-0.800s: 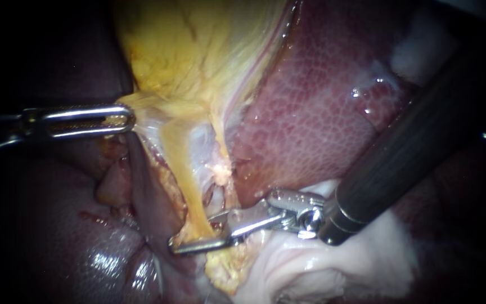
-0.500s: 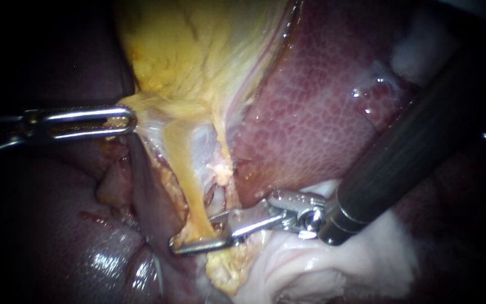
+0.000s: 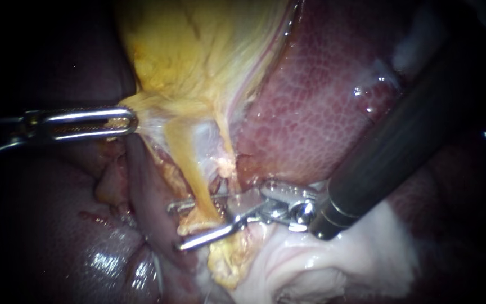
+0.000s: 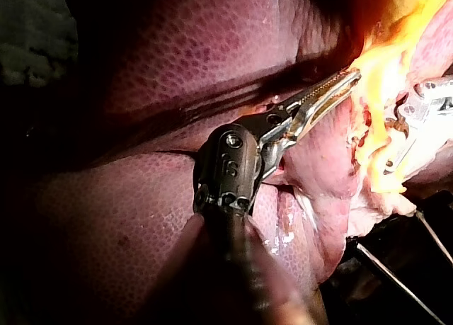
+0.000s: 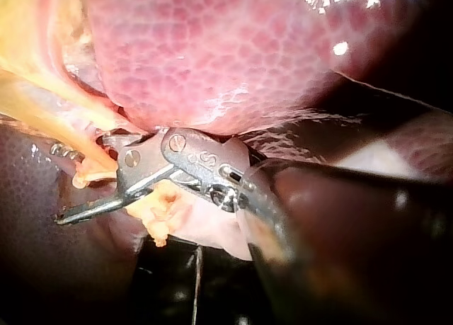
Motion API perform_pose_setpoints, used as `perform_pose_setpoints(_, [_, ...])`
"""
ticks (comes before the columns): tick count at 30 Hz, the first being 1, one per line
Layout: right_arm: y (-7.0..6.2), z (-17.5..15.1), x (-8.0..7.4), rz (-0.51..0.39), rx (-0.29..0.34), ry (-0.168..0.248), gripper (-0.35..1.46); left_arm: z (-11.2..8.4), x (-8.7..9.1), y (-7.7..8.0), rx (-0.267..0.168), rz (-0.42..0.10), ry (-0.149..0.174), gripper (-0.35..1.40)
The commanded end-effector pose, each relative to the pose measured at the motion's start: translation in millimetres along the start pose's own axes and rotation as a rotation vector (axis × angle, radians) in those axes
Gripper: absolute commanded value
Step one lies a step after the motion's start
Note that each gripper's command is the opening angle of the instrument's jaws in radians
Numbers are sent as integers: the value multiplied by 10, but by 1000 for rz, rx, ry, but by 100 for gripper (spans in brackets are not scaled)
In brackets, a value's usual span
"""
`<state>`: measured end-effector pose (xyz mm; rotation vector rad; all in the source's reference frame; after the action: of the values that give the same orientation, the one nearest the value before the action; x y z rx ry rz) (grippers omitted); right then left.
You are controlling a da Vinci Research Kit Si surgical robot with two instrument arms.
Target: Going back first clip left tube
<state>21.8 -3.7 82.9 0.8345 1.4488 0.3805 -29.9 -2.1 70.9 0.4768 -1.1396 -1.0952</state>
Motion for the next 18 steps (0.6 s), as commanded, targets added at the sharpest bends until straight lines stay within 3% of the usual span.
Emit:
perform_pose_setpoints(1, [0, -4, 3, -9, -1, 1, 60, 0, 0, 0, 3, 0, 1, -35])
perform_pose_setpoints(6, [-4, -20, 9, -15, 0, 4, 60, -1, 0, 0, 3, 0, 2, -35])
perform_pose_setpoints(14, [-29, -71, 6, -44, -8, -46, 60, -2, 2, 1, 4, 1, 2, -35])
perform_pose_setpoints(18, [-42, -113, 27, -68, -43, -45, 60, -2, 3, 1, 3, 2, 1, -35])
